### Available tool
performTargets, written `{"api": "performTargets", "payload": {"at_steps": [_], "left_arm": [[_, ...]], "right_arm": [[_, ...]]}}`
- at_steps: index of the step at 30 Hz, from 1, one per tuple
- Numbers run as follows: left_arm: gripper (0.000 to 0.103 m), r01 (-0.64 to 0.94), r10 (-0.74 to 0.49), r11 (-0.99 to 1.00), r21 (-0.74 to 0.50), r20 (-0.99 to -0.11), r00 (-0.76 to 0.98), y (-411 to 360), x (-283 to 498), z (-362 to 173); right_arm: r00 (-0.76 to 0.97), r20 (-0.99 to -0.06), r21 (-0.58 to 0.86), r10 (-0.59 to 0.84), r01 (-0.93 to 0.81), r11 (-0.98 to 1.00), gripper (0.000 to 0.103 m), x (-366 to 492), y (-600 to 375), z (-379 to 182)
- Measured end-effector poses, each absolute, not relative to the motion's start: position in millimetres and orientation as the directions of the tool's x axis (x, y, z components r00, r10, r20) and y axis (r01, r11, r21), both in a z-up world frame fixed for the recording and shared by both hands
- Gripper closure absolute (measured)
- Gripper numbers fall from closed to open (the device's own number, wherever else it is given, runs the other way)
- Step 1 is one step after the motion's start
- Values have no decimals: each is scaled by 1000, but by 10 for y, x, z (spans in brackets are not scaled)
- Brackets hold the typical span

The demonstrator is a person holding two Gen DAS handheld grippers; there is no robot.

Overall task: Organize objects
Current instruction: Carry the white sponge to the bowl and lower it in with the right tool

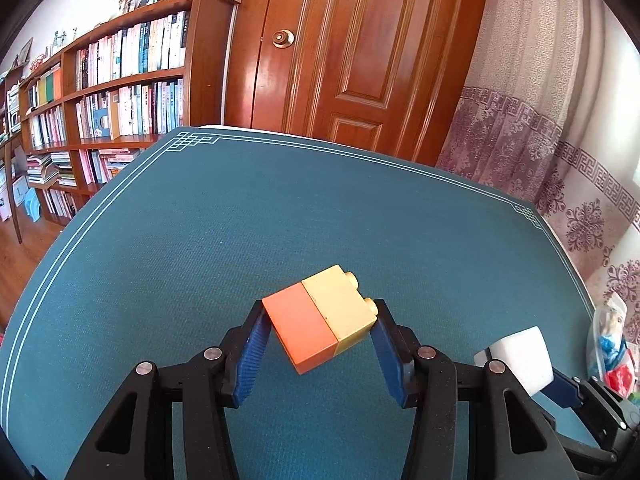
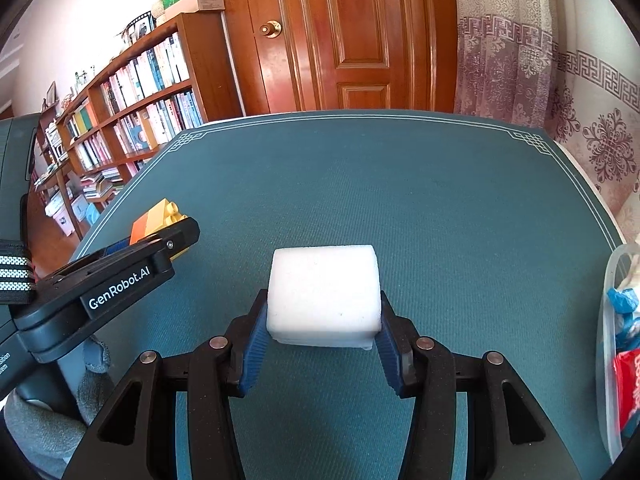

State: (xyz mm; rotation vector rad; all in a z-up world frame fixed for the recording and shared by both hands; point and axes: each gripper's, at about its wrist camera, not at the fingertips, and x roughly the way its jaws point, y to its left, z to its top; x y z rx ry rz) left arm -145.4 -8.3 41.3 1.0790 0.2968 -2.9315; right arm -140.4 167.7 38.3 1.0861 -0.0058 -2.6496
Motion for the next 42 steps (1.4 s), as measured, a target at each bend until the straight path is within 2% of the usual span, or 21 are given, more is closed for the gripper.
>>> {"api": "performTargets", "payload": {"at_steps": [15,19,23,33,42], "left_arm": [[49,-54,149,-984,-168,-626,-765,323,-1271,485],[49,-96,204,-975,-201,-638,-743,420,-1237,468],[49,-139,249,-966,-217,-646,-721,542,-1194,441],[49,-203,274,-962,-184,-648,-711,763,-1071,428],[49,-236,289,-957,-170,-645,-708,882,-1010,427]], "right_arm": [[-699,-687,127,-198,153,-980,53,-1060,2136,433],[-707,-687,133,-171,109,-985,53,-965,2339,444],[-718,-683,135,-132,53,-989,53,-878,2560,483],[-756,-654,122,-26,-72,-990,53,-677,3081,637],[-763,-634,74,126,-222,-972,53,-647,3750,834]]}}
